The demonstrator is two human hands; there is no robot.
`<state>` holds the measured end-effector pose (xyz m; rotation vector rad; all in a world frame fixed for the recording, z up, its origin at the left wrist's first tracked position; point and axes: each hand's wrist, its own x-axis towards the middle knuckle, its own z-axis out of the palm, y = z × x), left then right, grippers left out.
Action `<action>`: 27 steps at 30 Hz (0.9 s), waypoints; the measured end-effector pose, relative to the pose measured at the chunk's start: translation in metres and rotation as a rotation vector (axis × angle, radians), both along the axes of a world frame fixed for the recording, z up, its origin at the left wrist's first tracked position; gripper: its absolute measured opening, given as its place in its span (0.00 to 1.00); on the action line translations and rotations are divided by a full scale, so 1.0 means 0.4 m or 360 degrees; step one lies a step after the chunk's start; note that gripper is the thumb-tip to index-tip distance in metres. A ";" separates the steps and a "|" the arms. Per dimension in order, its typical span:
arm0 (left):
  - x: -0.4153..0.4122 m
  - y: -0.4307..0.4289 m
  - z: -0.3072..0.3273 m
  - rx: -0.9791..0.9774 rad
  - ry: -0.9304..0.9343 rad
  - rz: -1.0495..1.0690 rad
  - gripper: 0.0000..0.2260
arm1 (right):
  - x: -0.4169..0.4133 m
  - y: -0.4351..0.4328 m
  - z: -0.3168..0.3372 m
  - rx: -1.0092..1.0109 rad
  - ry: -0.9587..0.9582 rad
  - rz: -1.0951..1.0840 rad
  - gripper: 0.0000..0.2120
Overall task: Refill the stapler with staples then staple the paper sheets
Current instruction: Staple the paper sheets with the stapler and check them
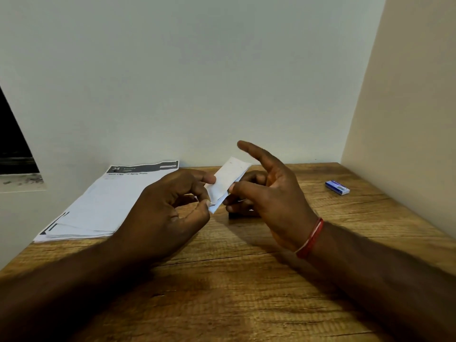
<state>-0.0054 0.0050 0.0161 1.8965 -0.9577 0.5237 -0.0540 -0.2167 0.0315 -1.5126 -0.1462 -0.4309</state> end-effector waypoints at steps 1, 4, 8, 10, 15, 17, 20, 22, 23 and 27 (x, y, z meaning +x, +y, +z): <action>0.001 0.000 0.000 0.0013 0.0006 0.0002 0.06 | 0.000 -0.001 0.002 0.0012 0.0000 0.0017 0.30; 0.003 0.002 0.003 0.0051 0.0036 0.0013 0.06 | 0.000 -0.006 0.005 -0.0002 0.0017 0.0020 0.15; 0.008 0.008 0.005 0.0059 0.0037 0.0053 0.10 | 0.007 -0.016 0.003 0.0020 0.0037 -0.0020 0.09; 0.008 0.008 0.005 0.0061 0.0061 0.0079 0.09 | 0.014 -0.020 0.001 0.0036 0.0047 -0.0039 0.11; 0.011 0.008 0.000 0.0081 0.0106 0.0096 0.09 | 0.026 -0.027 0.000 0.0141 0.0159 0.0009 0.16; 0.016 0.009 -0.004 0.0085 0.0110 0.0129 0.09 | 0.029 -0.029 0.000 0.0189 0.0212 0.0061 0.17; 0.025 0.009 -0.014 -0.0014 0.0228 0.0143 0.04 | 0.031 -0.033 0.001 0.0215 0.0293 0.0153 0.18; 0.034 0.009 -0.016 -0.0095 0.0498 0.0103 0.04 | 0.030 -0.043 0.000 0.0208 0.0316 0.0227 0.17; 0.040 0.009 -0.015 -0.0186 0.0680 0.0017 0.05 | 0.028 -0.051 0.000 0.0178 0.0306 0.0249 0.16; 0.050 0.010 -0.006 -0.0567 0.1288 -0.0360 0.08 | 0.031 -0.061 0.000 -0.0155 0.0219 0.0151 0.08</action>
